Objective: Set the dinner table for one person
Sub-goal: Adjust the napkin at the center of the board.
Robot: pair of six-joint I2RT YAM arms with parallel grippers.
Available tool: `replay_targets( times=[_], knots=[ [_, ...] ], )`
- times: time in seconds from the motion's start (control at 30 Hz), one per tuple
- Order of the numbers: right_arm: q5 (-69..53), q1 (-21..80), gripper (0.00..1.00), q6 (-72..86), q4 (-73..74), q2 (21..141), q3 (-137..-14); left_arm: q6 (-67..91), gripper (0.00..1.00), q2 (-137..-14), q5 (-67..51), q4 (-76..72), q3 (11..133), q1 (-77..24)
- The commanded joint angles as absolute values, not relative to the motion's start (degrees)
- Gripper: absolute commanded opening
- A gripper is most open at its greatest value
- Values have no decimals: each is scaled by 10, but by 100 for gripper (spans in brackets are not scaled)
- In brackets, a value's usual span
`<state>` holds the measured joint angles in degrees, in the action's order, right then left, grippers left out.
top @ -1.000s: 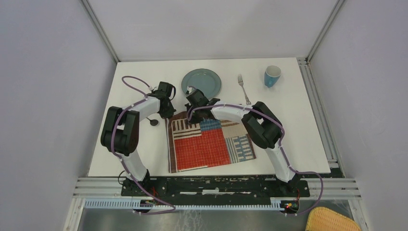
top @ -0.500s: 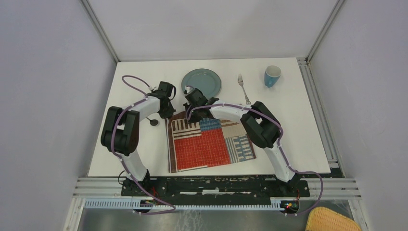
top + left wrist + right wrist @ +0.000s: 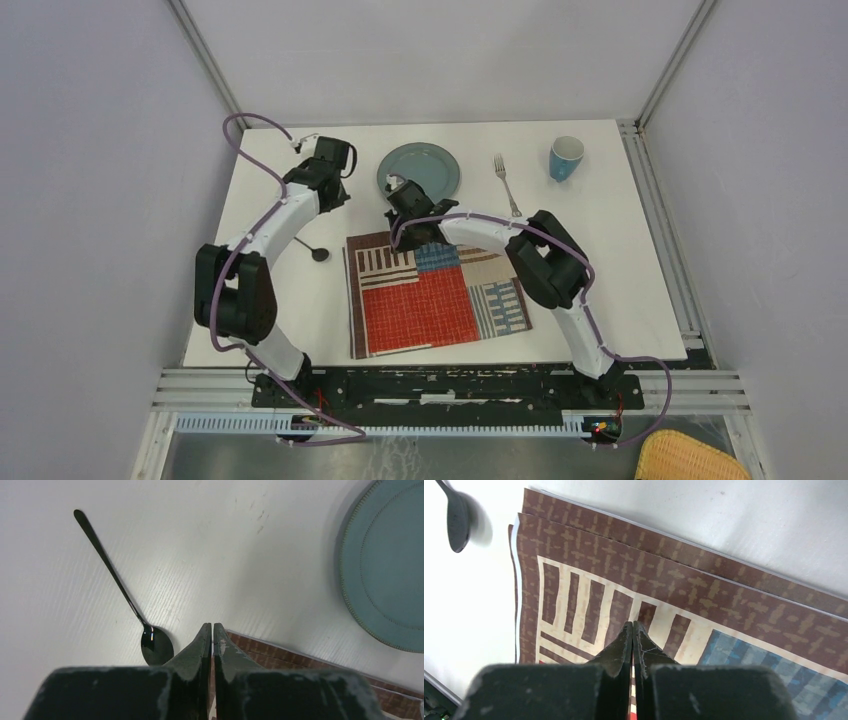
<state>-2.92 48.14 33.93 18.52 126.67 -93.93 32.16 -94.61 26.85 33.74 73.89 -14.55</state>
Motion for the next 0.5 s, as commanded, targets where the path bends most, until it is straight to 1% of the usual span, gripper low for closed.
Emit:
replay_targets(
  times=[0.0,0.13,0.23,0.3,0.4,0.47],
  knots=[
    [-19,479,4,324,185,1216,-963,313,9,-930,273,359,725,-146],
    [-13,478,10,312,196,1222,-992,328,7,-913,250,362,694,-146],
    [-11,477,10,307,207,1240,-1019,353,3,-890,236,373,672,-146],
    [-12,477,8,305,212,1253,-1037,370,2,-879,224,387,659,-146],
    [-12,476,1,301,215,1273,-1058,388,2,-859,208,395,634,-146],
    [-11,474,0,298,217,1287,-1074,397,2,-845,203,394,616,-146]
  ],
)
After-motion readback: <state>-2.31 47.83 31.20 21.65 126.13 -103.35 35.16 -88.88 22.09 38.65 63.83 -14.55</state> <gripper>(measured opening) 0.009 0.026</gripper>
